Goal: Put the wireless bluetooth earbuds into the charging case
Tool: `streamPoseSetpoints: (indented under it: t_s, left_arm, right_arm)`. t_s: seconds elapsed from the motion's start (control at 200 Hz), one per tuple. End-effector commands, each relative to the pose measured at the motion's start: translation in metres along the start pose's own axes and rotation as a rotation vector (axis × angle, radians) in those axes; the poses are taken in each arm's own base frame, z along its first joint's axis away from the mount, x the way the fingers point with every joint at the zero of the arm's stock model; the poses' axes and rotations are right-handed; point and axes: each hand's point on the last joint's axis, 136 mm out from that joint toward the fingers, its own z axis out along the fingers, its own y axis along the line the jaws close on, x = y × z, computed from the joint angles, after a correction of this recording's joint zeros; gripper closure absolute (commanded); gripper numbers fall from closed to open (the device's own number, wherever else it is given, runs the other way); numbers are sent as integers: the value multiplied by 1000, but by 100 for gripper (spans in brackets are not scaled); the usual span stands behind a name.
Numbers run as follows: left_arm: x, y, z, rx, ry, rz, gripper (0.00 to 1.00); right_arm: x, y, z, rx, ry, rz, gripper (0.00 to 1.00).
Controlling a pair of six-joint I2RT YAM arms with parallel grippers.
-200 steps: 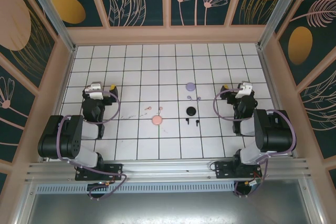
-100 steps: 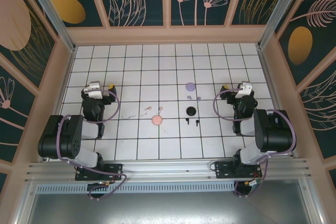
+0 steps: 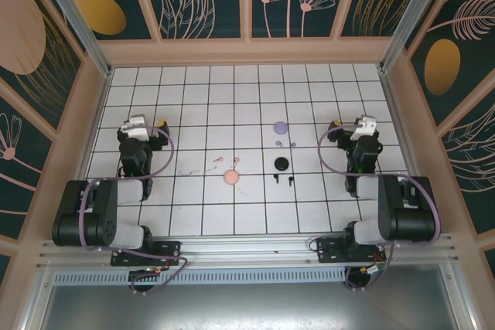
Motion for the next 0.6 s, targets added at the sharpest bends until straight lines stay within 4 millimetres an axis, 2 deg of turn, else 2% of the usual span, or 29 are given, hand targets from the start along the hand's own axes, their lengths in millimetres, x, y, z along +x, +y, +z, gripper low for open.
streamPoseSetpoints:
  t_s: [0.0, 0.075, 0.12, 0.19, 0.35, 0.51, 0.596]
  left_arm:
    - [-15, 17, 6, -108, 63, 15, 1]
    - [-21, 19, 6, -119, 93, 39, 2]
    - [-25, 15, 6, -101, 109, 33, 1]
    - [-34, 12, 4, -86, 113, -26, 1]
    - [-54, -2, 3, -30, 141, -228, 1]
    - [-43, -25, 13, 58, 306, -321, 1]
    - [-37, -40, 11, 130, 342, -395, 1]
  right_arm:
    - [-19, -8, -3, 71, 14, 104, 1]
    - [-35, -22, -13, 162, -15, 226, 1]
    - [-38, -35, -19, 242, 3, 307, 1]
    - [-41, -37, -23, 248, 53, 338, 1]
    - [-39, 2, -24, 72, 174, 334, 2]
    - [-27, 46, -34, -17, 302, 267, 8]
    - [-19, 70, -41, -42, 379, 217, 11]
